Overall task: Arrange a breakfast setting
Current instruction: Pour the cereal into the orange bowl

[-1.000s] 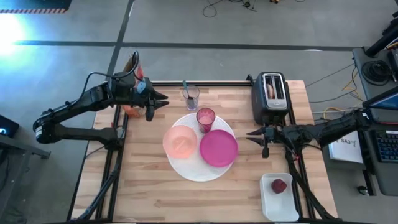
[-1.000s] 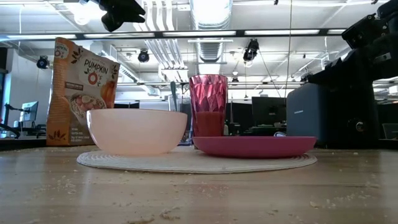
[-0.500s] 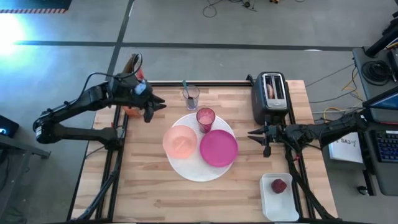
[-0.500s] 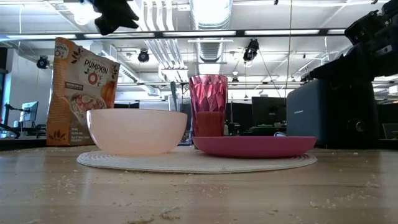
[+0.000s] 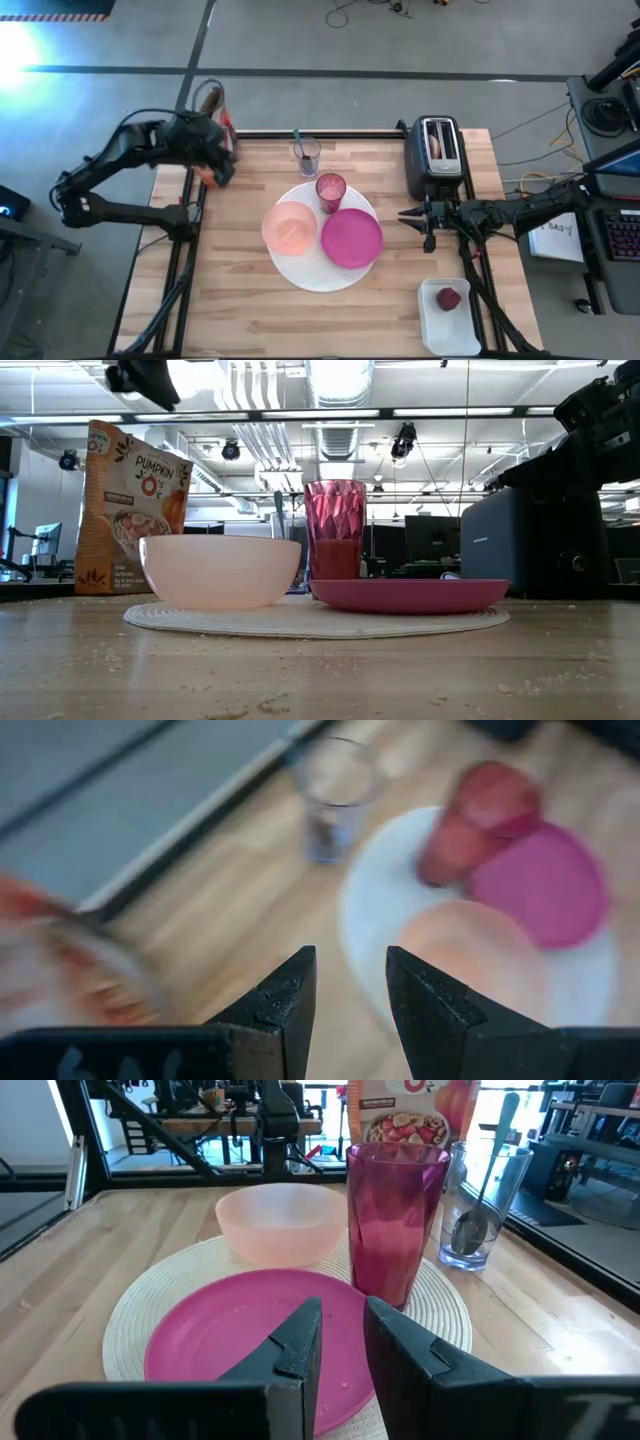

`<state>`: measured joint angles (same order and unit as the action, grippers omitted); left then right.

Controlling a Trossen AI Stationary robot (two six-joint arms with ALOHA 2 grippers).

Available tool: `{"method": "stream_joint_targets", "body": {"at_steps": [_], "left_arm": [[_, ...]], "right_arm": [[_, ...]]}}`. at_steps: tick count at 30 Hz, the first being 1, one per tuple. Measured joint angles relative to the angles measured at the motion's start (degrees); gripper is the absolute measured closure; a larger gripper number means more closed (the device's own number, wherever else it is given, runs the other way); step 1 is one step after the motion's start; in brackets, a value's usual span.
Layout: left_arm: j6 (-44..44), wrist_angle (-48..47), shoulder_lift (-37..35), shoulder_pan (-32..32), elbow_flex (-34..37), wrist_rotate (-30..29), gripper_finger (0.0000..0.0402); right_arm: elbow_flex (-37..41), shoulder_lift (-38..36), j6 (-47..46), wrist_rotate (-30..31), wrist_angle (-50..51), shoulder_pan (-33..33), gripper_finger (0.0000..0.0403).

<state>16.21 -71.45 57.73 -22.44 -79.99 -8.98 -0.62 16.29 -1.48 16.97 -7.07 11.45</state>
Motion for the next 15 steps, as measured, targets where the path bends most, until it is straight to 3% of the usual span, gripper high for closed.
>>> {"method": "stream_joint_targets", "body": {"at_steps": [6,8,15], "left_arm": [[4.53,-13.73,3.37,-0.09,-8.11,-13.14,0.0294],[6.01,-18.3,4.82,-0.09,-9.12,-14.67,0.0294],[4.64,-18.55,7.12,-0.73,-9.61,-17.08,0.0294]], "right_arm": [[-0.01,0.0,-0.01,-0.01,0.0,0.0,0.0335],[-0.02,0.0,-0.02,0.0,0.0,-0.01,0.0335],[-0.02,0.0,-0.01,-0.02,0.0,0.0,0.0335]]}}
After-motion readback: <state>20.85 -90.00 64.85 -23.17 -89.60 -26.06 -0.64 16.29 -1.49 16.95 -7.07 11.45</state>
